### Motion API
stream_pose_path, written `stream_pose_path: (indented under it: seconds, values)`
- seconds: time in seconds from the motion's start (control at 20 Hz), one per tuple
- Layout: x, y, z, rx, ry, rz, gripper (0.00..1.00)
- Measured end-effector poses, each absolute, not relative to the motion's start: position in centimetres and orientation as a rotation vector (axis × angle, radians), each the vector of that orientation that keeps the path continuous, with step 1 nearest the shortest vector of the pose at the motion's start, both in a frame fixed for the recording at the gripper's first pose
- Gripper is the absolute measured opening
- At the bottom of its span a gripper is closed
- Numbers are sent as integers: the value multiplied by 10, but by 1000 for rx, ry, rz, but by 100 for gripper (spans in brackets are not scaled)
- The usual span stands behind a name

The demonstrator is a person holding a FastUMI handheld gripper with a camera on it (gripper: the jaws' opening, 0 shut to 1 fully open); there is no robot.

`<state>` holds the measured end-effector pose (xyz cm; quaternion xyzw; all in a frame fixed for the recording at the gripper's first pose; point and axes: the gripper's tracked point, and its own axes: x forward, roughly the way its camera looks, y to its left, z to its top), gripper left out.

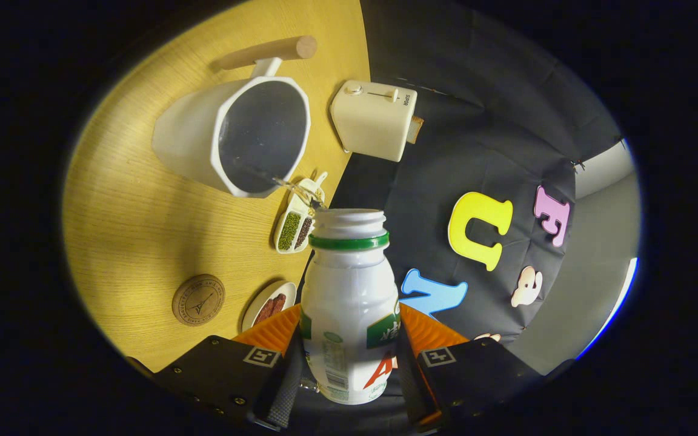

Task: Take the bottle from table, then pour the juice into the cup, finally place the bottle on the coaster

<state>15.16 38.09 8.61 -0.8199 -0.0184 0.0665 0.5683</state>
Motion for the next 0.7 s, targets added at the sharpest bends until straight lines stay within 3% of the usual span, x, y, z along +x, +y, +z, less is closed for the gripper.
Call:
stream_pose_path:
  seconds: [0.7]
  values:
    - [155,385,81,-2011,-48,149,70]
